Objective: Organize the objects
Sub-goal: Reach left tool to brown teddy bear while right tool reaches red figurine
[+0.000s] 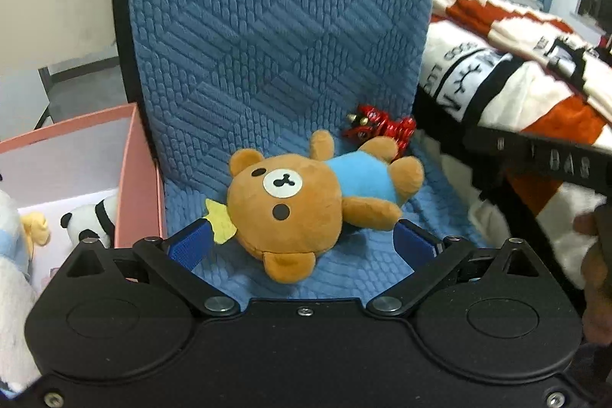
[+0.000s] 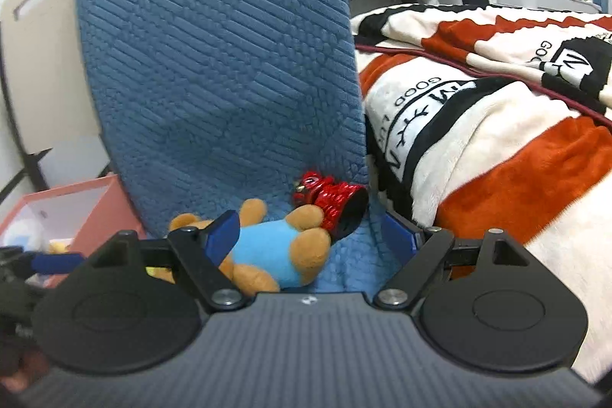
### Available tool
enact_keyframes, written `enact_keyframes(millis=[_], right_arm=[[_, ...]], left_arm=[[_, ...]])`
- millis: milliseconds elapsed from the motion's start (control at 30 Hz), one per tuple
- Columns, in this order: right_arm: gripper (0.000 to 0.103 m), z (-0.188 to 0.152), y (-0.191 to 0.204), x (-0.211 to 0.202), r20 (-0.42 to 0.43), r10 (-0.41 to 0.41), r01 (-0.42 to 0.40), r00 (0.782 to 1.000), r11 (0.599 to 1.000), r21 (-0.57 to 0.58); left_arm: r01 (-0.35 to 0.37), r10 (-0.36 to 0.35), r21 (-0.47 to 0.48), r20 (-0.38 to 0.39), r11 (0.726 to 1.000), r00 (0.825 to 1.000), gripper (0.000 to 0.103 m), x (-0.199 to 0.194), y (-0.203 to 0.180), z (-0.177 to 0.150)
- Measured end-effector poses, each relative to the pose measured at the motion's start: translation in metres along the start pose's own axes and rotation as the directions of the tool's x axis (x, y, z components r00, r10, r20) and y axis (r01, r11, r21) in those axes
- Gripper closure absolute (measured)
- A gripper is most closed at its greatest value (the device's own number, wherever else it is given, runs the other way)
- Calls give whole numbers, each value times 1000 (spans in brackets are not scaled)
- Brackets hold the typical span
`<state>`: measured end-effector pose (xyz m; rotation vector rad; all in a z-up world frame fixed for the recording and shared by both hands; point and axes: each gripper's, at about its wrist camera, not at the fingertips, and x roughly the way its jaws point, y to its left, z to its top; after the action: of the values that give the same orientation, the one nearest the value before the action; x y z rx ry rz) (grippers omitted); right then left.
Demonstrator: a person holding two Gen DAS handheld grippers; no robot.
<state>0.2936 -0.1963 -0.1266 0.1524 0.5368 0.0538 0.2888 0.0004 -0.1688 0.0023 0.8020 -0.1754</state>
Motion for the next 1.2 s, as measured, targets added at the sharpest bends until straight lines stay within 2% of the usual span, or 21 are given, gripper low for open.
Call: enact_keyframes(millis=[200,433,600,833,1000,1200], right_arm=[[20,14,-6,46,-25,-18,18,1000,1000,-18],[21,26,4,105,-72,-19,11,997,993,-114],[21,29,14,140,-105,-9,-10,994,983,-185],[21,31,34,170,-149,-16,-27,989,960,-279],[21,28,48,186,-177,-71,5,982,938,-347],[21,19,63,204,-196,-169,64,966,888,-455]], left_arm=[[10,-11,-33,-35,999,999,2,24,7,8],[-12,8,-50,-76,999,997,2,54,15,22],[-19,8,-99,-107,995,994,2,70,24,29],[-52,25,-148,-182,988,983,2,94,31,29],[-40,-5,-190,-228,981,974,2,106,36,29],[-34,-23,-217,-254,976,967,2,115,41,26]])
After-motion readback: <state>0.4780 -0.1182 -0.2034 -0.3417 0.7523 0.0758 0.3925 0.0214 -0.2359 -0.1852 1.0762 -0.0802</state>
